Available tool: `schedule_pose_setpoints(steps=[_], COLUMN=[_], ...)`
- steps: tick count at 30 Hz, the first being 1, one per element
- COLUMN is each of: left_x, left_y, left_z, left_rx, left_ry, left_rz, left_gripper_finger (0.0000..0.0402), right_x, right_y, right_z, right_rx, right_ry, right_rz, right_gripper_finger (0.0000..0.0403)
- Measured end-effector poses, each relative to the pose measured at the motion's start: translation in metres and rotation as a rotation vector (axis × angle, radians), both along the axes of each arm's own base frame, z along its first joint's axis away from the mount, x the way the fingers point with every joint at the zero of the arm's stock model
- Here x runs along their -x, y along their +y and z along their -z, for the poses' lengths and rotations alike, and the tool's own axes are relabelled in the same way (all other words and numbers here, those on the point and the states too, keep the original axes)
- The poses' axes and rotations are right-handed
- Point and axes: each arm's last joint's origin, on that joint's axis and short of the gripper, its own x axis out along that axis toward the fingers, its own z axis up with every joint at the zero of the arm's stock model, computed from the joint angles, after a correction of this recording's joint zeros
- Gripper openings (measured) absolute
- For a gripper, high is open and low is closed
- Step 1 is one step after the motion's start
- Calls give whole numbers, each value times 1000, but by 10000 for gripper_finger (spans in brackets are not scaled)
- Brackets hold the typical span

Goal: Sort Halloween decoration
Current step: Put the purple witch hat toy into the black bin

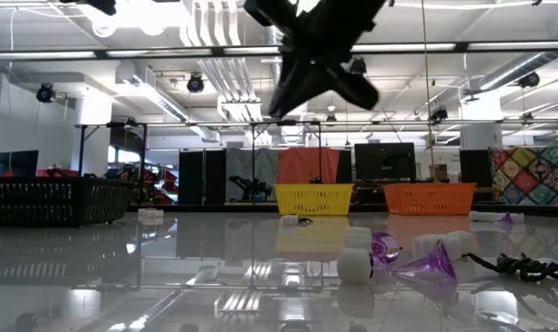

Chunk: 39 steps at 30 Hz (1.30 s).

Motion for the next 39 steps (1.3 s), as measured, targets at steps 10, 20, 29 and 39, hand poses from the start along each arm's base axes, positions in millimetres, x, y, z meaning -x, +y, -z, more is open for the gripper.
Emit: schedule_pose_setpoints(steps=[10,20,29,39], left_x=[-2,0,8,9], left_y=[1,1,3,3], left_z=[37,67,85,99], left_rx=[12,142,254,390], left_ry=[-33,-235,-445,-758], left_rz=[-84,-121,-146,-144], left_gripper_finger=[98,98,98,98], right_x=[-22,-31,-34,-35], right_y=[-47,-72,-82,-86], right_z=[-20,-38,-51,-59], right_rx=[70,125,203,237], right_ry=[-249,-458,-596,-679], right_rz=[-135,-239,-336,-337], right_gripper_finger=[11,11,11,11])
